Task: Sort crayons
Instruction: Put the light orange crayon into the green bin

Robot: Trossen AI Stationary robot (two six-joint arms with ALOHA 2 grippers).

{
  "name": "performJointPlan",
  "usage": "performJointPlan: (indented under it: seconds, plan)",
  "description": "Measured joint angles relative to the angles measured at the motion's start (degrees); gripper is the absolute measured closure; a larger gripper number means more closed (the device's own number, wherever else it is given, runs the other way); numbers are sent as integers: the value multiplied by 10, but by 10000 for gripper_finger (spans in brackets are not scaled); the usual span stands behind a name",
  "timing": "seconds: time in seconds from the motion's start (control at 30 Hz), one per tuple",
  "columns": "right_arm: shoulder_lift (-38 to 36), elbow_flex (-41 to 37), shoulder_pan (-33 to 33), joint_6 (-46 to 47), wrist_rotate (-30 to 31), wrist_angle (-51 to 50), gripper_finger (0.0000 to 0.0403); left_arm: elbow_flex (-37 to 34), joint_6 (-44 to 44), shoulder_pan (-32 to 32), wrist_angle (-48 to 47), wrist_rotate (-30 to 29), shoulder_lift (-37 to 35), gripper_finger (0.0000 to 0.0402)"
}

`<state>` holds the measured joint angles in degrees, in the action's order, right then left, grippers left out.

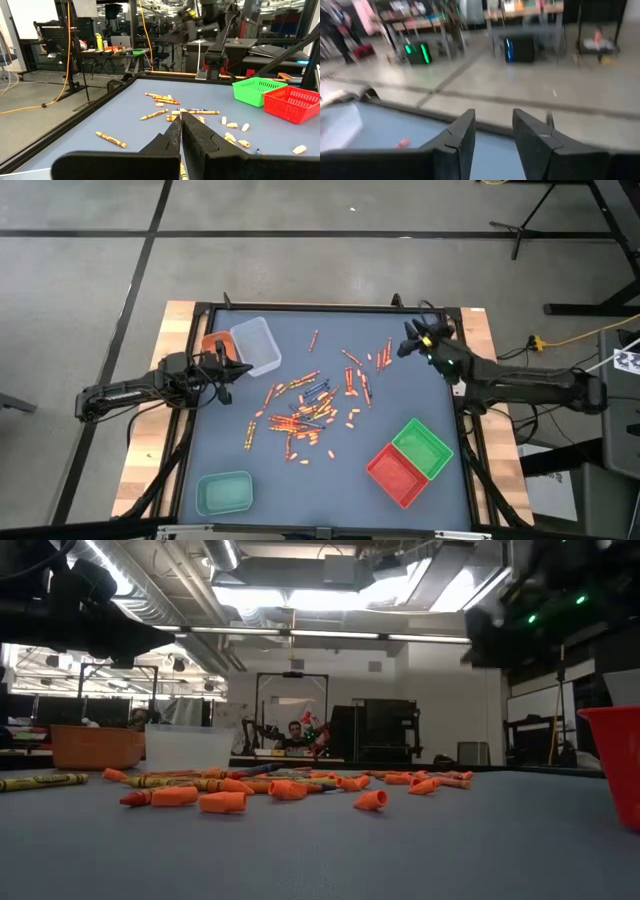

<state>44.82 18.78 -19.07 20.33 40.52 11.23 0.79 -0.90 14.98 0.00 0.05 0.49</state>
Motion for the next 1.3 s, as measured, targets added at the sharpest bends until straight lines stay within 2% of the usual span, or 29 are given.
performJointPlan:
  seconds: [0.23,0.33,0.47,0.77,1.3]
  plan:
    - [116,35,-145,62,-181,-51,272,0,0,0,0,0,0,401]
    - [172,45,-184,69,-242,-51,272,0,0,0,0,0,0,401]
    - [243,59,-213,69,-294,-53,272,0,0,0,0,0,0,401]
    - [362,96,-215,69,-326,-52,272,0,0,0,0,0,0,401]
    - [429,106,-214,83,-332,-58,272,0,-1,0,0,0,0,401]
